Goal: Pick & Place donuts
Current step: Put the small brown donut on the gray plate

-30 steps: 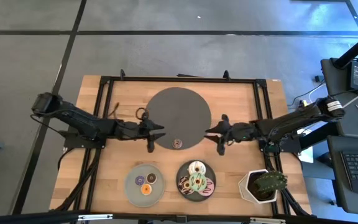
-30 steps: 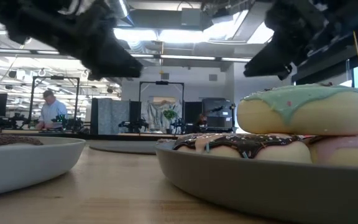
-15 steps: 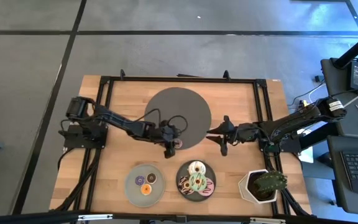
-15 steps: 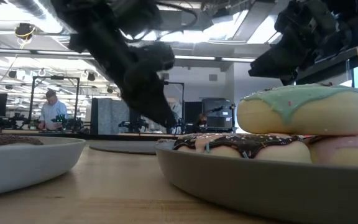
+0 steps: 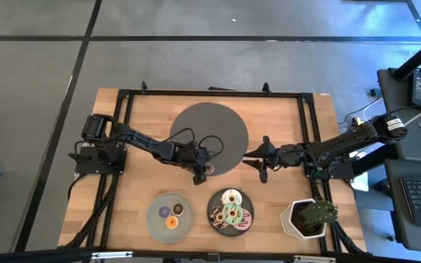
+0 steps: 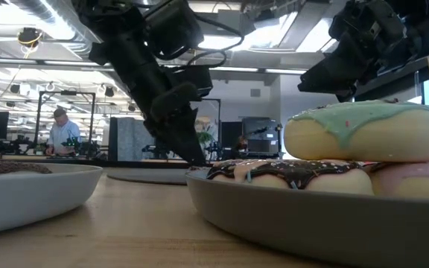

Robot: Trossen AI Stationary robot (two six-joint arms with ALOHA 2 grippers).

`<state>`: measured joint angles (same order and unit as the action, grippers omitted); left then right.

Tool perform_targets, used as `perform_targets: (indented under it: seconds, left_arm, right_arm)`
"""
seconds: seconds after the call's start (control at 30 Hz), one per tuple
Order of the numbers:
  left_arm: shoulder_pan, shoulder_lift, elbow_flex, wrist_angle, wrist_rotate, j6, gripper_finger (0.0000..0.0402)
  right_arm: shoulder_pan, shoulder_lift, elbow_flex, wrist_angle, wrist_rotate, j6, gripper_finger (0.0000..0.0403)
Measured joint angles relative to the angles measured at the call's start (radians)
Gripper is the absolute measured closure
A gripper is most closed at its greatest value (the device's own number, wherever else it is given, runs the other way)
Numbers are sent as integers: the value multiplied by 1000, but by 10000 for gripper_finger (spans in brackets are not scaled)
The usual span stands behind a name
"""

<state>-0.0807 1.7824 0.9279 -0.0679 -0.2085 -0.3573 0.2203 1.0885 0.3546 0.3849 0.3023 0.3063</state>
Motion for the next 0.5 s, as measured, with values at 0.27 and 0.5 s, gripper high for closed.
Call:
perform_targets:
  seconds: [0.27,0.5]
  left_arm:
    - [0,0,0,-14,31,-26,255]
    - [10,8,-1,-11,47,-41,266]
  right_arm:
    - [0,0,0,-1,0,0,279]
    - [0,0,0,-1,0,0,279]
